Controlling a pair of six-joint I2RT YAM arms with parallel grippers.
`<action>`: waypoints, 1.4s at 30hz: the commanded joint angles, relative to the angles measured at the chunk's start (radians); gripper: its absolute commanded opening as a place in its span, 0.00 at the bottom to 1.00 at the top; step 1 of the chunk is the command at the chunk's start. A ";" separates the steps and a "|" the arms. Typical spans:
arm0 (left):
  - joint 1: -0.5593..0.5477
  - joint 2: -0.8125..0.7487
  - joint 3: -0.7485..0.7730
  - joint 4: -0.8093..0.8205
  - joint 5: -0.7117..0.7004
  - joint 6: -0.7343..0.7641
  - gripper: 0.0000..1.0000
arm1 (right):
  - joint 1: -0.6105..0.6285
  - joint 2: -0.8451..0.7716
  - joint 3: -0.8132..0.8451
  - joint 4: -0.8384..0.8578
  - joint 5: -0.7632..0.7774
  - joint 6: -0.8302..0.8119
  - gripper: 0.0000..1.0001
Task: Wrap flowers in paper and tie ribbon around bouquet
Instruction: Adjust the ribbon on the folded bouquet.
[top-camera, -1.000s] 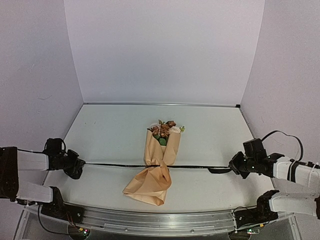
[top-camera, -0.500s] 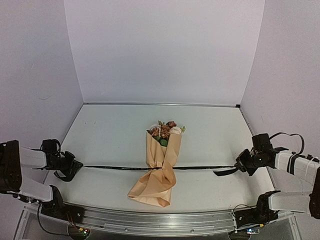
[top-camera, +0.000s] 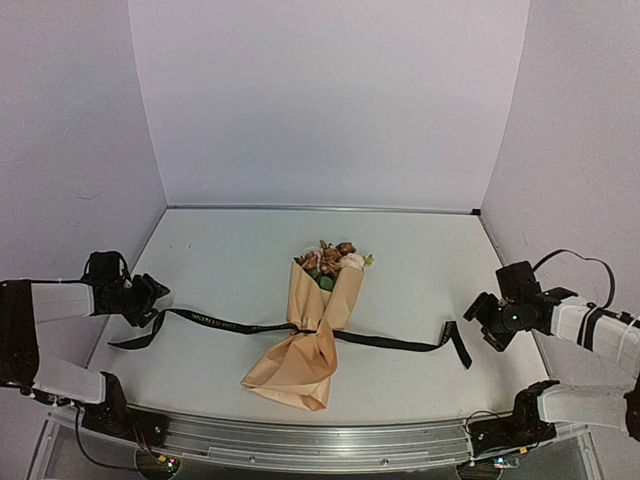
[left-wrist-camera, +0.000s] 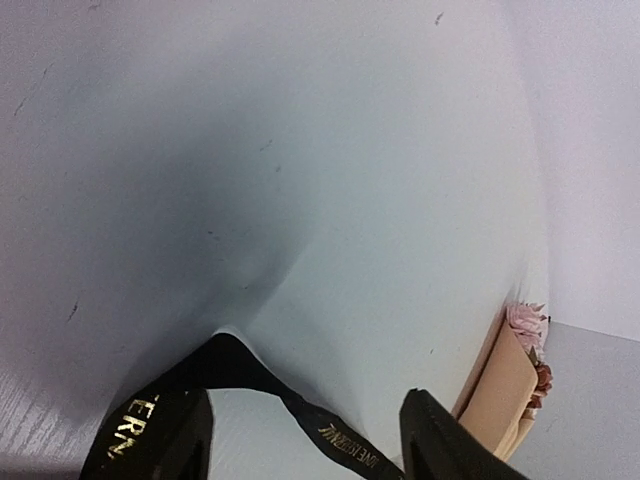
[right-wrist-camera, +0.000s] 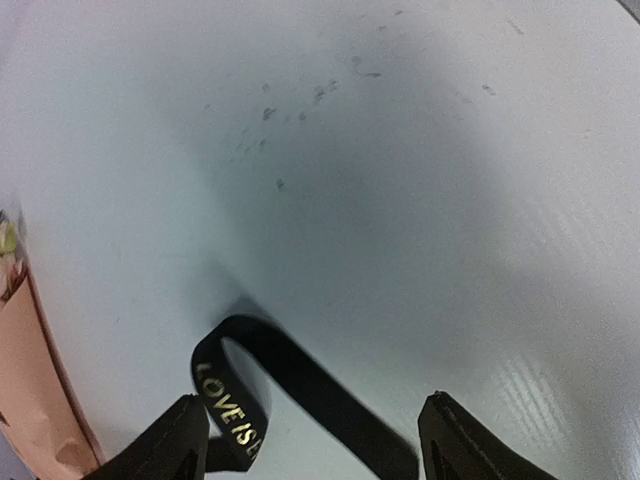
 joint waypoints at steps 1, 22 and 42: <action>-0.037 -0.108 0.086 -0.088 -0.029 0.013 0.72 | 0.165 -0.060 0.035 0.008 0.103 0.141 0.79; -0.676 0.083 0.027 0.273 -0.138 -0.542 0.71 | 0.730 0.464 0.164 0.566 0.278 0.794 0.83; -0.845 0.372 0.068 0.499 -0.175 -0.742 0.71 | 0.740 0.700 0.126 0.847 0.222 0.968 0.60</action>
